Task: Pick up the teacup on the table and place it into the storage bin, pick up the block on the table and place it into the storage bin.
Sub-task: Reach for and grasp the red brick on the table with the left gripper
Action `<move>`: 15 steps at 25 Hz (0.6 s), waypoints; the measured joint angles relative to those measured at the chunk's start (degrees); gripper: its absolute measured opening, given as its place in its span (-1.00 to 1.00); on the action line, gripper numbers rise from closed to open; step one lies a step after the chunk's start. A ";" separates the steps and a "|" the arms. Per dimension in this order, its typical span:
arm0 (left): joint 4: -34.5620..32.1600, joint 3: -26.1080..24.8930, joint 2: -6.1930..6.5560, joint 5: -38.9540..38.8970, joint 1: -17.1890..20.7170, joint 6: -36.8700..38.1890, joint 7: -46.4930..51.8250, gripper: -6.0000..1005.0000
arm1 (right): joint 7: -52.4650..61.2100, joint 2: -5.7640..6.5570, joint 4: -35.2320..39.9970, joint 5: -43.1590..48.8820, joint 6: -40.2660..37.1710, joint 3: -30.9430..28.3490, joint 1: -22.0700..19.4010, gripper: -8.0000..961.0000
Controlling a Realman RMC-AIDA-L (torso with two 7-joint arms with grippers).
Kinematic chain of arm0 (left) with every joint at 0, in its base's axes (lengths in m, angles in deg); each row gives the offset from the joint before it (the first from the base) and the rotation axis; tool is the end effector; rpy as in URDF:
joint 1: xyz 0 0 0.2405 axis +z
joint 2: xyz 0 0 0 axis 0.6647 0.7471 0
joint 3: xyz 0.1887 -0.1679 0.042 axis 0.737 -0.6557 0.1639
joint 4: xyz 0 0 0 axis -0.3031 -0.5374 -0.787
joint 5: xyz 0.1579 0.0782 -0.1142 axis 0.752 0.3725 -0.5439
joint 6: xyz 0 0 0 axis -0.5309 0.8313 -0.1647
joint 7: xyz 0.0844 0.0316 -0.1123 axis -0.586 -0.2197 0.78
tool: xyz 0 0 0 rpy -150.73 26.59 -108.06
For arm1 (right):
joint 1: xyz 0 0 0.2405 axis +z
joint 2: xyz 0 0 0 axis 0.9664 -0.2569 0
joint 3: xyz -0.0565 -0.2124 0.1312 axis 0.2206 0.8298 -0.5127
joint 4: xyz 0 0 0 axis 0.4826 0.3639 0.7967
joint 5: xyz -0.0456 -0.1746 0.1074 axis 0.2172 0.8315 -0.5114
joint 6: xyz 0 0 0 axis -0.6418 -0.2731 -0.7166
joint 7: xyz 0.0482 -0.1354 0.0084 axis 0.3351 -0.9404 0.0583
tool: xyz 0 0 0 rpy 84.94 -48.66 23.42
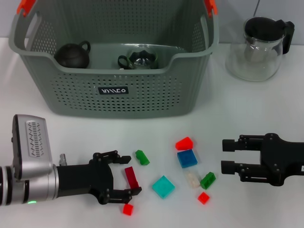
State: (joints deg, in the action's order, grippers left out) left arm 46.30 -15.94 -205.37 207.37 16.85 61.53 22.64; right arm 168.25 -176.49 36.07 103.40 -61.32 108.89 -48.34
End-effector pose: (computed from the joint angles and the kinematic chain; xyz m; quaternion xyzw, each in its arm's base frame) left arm -0.3066 0.2743 -0.0698 -0.9735 -0.1066 -0.1437 0.1428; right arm 0.2668 0.2838 0.0064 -0.9343 0.2291 0.2727 0.0135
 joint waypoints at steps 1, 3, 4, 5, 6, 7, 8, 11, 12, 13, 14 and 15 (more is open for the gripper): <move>0.00 0.03 0.00 0.01 0.01 -0.09 -0.02 0.68 | 0.01 0.00 0.00 0.02 0.01 0.00 0.04 0.37; 0.02 0.09 0.00 0.04 0.02 -0.25 -0.20 0.68 | 0.01 0.00 0.00 0.03 0.01 0.00 0.08 0.37; 0.08 0.12 0.00 0.06 0.02 -0.31 -0.35 0.68 | 0.00 0.00 0.00 0.04 -0.02 0.00 0.08 0.37; 0.15 0.19 0.00 0.07 0.03 -0.32 -0.46 0.68 | -0.01 0.00 0.00 0.05 -0.07 0.00 0.09 0.37; 0.32 0.20 0.00 0.07 0.02 -0.35 -0.56 0.68 | -0.03 0.00 0.01 0.05 -0.10 0.00 0.09 0.37; 0.56 0.24 0.00 0.07 0.02 -0.37 -0.63 0.68 | -0.02 0.00 0.00 0.07 -0.10 0.00 0.10 0.37; 0.71 0.29 0.01 0.08 0.02 -0.44 -0.65 0.68 | -0.03 0.00 0.00 0.07 -0.10 0.00 0.11 0.37; 1.03 0.40 0.03 0.20 -0.02 -1.20 -0.71 0.68 | -0.03 0.00 0.00 0.08 -0.03 0.00 0.12 0.37; 1.14 0.41 0.02 0.20 -0.06 -1.55 -0.71 0.68 | -0.03 0.00 0.00 0.08 0.02 0.00 0.12 0.37; 1.27 0.41 0.02 0.20 -0.10 -1.77 -0.71 0.68 | -0.02 0.00 0.00 0.08 0.07 0.00 0.12 0.37; 1.42 0.30 0.03 0.14 -0.15 -1.98 -0.72 0.68 | -0.02 0.00 0.00 0.08 0.10 0.00 0.13 0.37; 1.49 0.20 0.03 0.05 -0.18 -2.03 -0.72 0.68 | -0.01 0.00 0.00 0.09 0.11 0.00 0.12 0.37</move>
State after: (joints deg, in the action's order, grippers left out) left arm 47.79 -15.74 -205.34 207.41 16.67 59.50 21.92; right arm 168.24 -176.49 36.07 103.49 -61.21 108.89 -48.22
